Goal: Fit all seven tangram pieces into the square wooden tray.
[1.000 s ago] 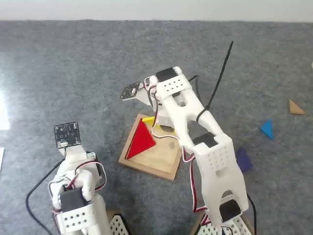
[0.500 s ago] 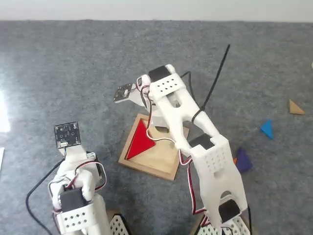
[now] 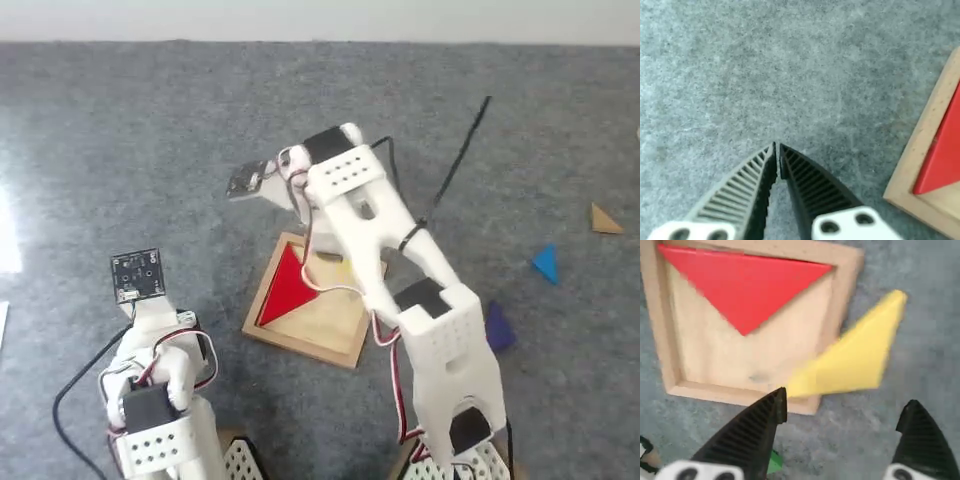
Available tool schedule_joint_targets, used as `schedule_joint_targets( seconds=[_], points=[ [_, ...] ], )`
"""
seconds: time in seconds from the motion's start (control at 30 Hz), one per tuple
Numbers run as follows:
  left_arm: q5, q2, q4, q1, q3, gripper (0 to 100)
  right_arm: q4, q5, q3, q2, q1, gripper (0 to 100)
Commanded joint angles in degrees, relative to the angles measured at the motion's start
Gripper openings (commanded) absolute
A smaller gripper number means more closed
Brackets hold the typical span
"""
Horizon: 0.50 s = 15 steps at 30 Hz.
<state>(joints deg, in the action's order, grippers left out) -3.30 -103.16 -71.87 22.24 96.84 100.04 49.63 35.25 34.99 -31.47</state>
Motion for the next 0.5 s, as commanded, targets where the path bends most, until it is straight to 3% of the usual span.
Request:
schedule_joint_targets(
  seconds=[0.0,0.13,0.27,0.47],
  points=[
    [0.3,-1.0,-0.4,0.1,-0.4,1,-3.3,-12.6,6.2,-4.9,5.5,35.1],
    [0.3,-1.0,-0.4,0.1,-0.4,1,-10.5,-36.0,6.2,-2.1,5.6,35.2],
    [0.3,-1.0,-0.4,0.2,-0.4,1,-10.7,-56.3,6.3,0.0,1.5,35.2],
    [0.3,-1.0,-0.4,0.2,-0.4,1,-10.9,-66.1,6.4,4.0,-1.7,35.3]
  ],
)
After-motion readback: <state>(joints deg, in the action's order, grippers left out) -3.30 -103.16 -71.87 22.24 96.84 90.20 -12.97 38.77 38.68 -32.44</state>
